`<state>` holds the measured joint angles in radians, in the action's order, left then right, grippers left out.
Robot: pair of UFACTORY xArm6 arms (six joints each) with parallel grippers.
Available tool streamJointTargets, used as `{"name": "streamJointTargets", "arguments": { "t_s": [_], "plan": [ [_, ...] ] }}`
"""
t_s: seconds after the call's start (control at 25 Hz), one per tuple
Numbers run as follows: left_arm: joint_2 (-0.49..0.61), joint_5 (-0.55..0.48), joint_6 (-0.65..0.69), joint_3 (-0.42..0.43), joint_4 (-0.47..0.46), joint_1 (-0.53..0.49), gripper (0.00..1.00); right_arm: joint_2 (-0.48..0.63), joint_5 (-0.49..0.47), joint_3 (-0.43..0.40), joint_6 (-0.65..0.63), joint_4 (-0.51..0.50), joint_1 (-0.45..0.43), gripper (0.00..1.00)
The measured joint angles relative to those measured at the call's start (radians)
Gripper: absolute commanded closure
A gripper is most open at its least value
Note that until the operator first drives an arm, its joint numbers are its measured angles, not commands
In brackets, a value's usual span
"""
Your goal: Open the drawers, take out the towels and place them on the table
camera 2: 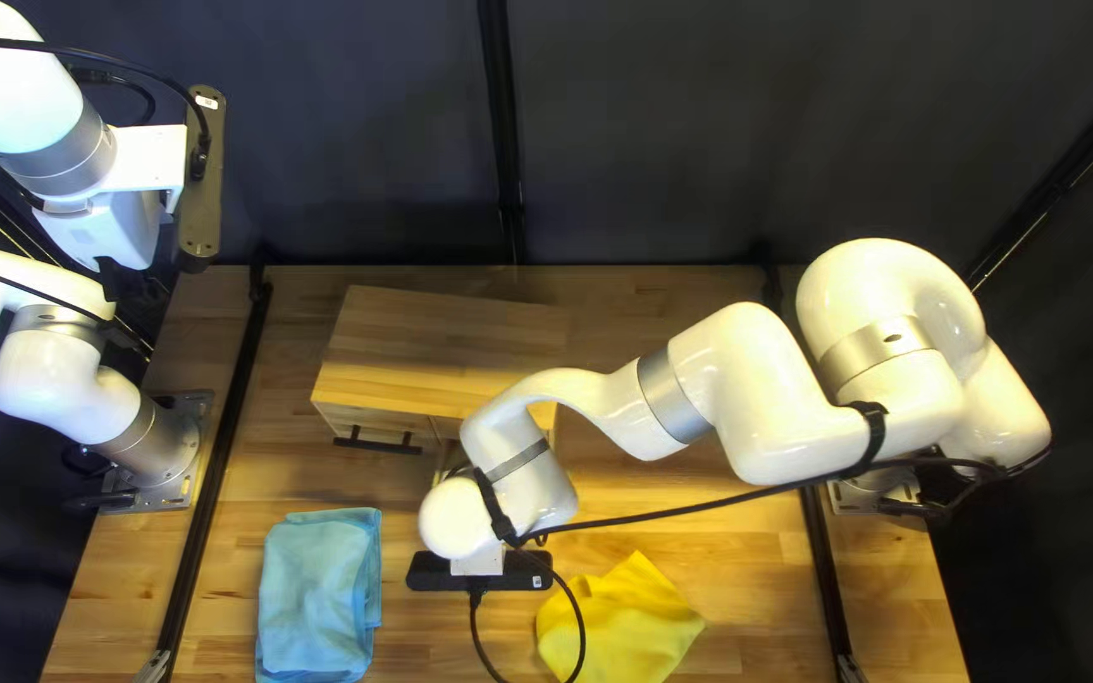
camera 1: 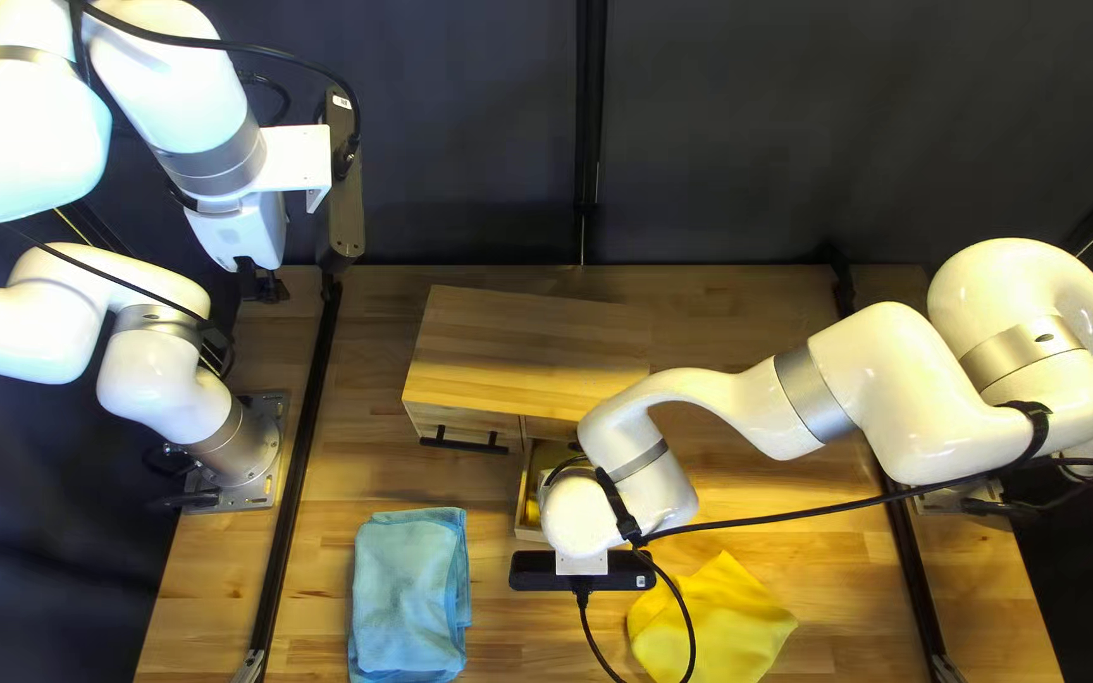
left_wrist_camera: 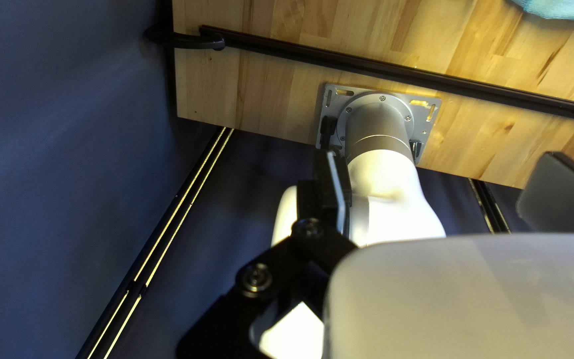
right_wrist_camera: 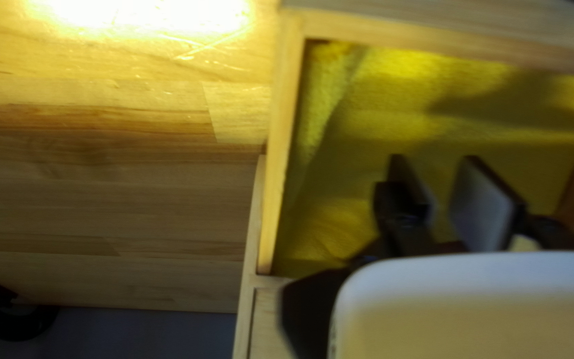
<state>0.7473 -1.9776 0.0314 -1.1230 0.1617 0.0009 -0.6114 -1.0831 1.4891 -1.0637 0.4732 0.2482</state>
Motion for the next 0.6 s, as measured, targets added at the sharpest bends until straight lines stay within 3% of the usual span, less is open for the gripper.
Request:
{"name": "streamJointTargets", "arguments": {
  "t_s": [0.6],
  "plan": [
    [0.000, 0.000, 0.000, 0.000, 0.000, 0.000, 0.00, -0.019, 0.011, 0.005, -0.001, 0.015, -0.004, 0.00]
  ]
}}
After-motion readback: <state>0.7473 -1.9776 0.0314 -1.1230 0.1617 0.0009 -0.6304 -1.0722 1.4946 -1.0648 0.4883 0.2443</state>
